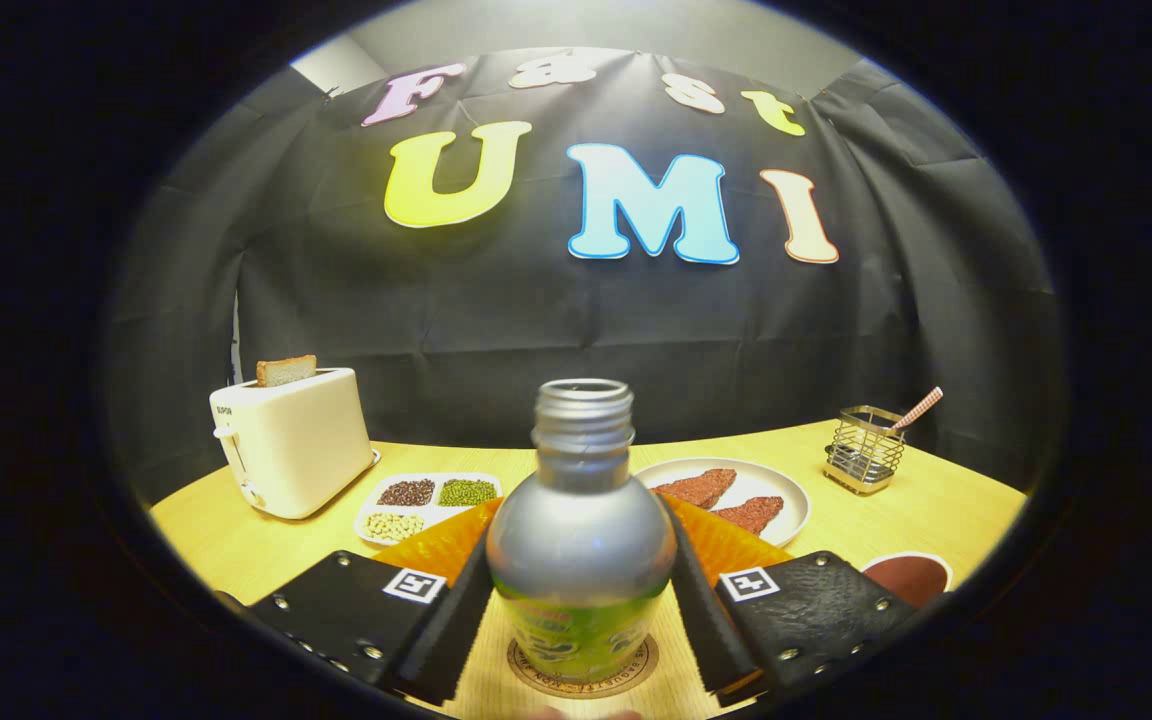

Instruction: Take the bottle from table, then pour the juice into the cup, finally place the bottle on the coaster

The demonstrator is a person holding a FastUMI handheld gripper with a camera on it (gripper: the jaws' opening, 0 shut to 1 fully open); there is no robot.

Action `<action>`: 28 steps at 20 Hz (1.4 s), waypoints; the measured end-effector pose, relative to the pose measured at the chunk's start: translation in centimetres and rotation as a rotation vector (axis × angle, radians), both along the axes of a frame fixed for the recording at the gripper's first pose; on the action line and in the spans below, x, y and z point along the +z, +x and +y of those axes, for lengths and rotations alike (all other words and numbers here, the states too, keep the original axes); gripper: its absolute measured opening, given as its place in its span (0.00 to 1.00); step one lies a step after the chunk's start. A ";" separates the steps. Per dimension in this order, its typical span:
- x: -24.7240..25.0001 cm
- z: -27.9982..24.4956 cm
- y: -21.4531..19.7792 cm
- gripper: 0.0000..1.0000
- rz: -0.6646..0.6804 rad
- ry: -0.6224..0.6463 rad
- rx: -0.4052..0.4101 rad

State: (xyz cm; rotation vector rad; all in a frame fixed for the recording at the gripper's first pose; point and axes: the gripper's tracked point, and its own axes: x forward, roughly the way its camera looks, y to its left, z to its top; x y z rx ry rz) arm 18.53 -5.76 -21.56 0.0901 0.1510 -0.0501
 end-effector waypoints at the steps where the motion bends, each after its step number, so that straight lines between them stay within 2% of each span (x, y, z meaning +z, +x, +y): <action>1: 0.6 0.1 -0.3 0.94 -0.015 0.016 0.007; 2: 1.6 0.1 -0.8 0.99 -0.033 0.019 0.009; 6: 6.8 -0.1 -3.2 0.99 -0.097 -0.009 0.050; 9: 11.7 -1.7 -5.7 0.99 -0.128 -0.056 0.031; 15: 20.8 -2.3 -11.0 0.99 -0.159 -0.069 0.030; 18: 24.6 -2.7 -13.5 0.99 -0.188 -0.079 0.004; 24: 27.9 -2.0 -17.0 0.99 -0.214 -0.038 0.032; 28: 26.5 -2.5 -17.3 0.99 -0.196 -0.018 0.040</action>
